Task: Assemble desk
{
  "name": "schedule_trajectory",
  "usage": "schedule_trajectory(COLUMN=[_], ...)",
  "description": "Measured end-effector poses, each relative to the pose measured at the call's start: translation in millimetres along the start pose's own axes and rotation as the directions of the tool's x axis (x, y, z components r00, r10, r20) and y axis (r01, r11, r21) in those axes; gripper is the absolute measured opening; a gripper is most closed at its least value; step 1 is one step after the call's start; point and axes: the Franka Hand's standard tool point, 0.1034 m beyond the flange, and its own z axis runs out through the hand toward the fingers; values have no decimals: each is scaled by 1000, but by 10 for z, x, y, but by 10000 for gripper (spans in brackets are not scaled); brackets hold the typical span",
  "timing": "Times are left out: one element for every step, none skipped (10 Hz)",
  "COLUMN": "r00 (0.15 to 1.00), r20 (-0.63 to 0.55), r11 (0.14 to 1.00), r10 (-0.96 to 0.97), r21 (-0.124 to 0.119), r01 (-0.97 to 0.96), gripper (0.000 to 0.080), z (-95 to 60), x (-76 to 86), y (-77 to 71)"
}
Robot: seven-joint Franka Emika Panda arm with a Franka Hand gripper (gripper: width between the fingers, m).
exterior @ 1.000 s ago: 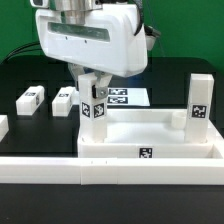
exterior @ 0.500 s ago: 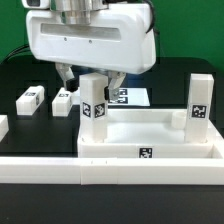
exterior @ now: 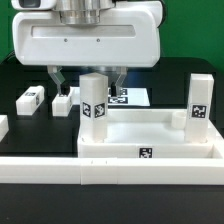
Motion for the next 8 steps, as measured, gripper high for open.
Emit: schedule_trajectory(r00=[993,972,944,900,884,832,806,800], r20=[3,7,12,14,11,13,13,13], r11=[993,971,944,900,883,832,806,800], r10=[-116,-237,-328,-435,-468,-555,-592,-600], r21=[-8,-16,-13,-11,-10,-9,-9,-9], r01=[116,237,329,435,468,555,592,600], gripper=[649,649,649,649,649,649,649,649], z=[-5,-18,-16,-13,-9,-8,-9,-10], x=[-1,7,1,-2,0,-11,-10,-8], y=[7,10,8,4,-25,-62,-67,-57])
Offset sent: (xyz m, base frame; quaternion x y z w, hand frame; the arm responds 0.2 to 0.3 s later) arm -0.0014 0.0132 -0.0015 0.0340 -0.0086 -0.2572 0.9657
